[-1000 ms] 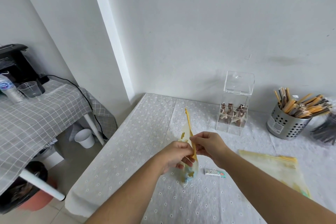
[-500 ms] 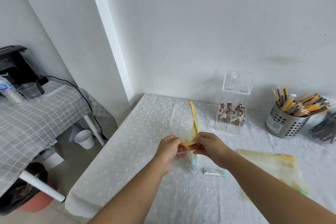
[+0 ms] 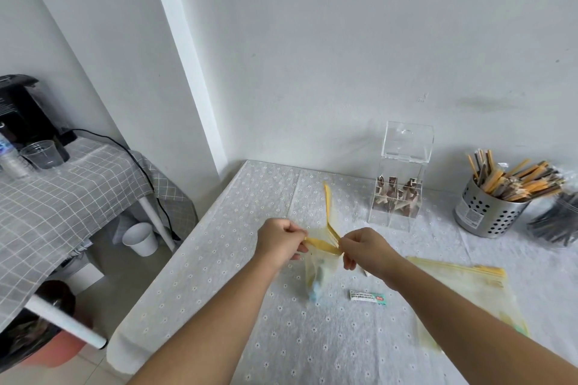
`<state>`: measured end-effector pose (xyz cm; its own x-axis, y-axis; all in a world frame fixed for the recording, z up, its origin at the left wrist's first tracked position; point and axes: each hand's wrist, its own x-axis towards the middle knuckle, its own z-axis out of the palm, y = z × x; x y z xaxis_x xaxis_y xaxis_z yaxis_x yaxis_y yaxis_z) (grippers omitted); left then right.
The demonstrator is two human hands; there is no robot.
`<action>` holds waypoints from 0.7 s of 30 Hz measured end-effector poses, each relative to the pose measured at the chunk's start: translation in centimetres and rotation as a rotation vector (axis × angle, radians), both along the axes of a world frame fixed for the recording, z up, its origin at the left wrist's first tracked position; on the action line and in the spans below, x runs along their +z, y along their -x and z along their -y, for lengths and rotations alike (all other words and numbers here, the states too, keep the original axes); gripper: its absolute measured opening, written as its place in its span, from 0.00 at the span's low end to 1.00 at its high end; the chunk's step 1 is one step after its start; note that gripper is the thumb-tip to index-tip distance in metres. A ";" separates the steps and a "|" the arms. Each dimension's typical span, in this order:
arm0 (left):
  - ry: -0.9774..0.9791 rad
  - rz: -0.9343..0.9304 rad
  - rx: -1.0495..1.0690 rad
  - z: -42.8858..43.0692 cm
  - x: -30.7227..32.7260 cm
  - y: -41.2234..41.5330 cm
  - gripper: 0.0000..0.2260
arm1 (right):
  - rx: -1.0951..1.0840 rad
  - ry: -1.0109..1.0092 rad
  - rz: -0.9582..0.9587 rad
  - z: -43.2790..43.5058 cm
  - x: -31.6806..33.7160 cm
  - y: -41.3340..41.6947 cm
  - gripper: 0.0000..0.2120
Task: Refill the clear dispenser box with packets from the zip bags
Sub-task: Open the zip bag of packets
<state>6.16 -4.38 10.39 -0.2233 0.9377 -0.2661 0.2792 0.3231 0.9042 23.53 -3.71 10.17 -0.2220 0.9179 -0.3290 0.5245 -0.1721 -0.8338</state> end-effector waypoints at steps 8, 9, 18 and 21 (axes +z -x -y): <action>-0.135 -0.319 -0.302 0.4 0.5 -0.2 0.04 | -0.144 -0.196 -0.026 -1.8 0.6 1.4 0.03; -0.118 -0.327 -0.312 0.5 0.3 -0.1 0.04 | -0.148 -0.183 -0.057 -2.1 0.6 1.5 0.03; -0.131 -0.290 -0.205 -0.5 0.1 -0.8 0.05 | -0.094 -0.080 -0.188 -1.7 0.1 1.4 0.03; -0.141 -0.376 -0.148 -0.9 0.2 0.0 0.05 | -0.112 -0.093 -0.096 -2.0 0.3 0.4 0.06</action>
<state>6.17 -3.43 10.55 -0.1406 0.9883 -0.0584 0.6317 0.1350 0.7633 23.10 -1.71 10.44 -0.1427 0.9643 -0.2233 0.4234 -0.1444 -0.8944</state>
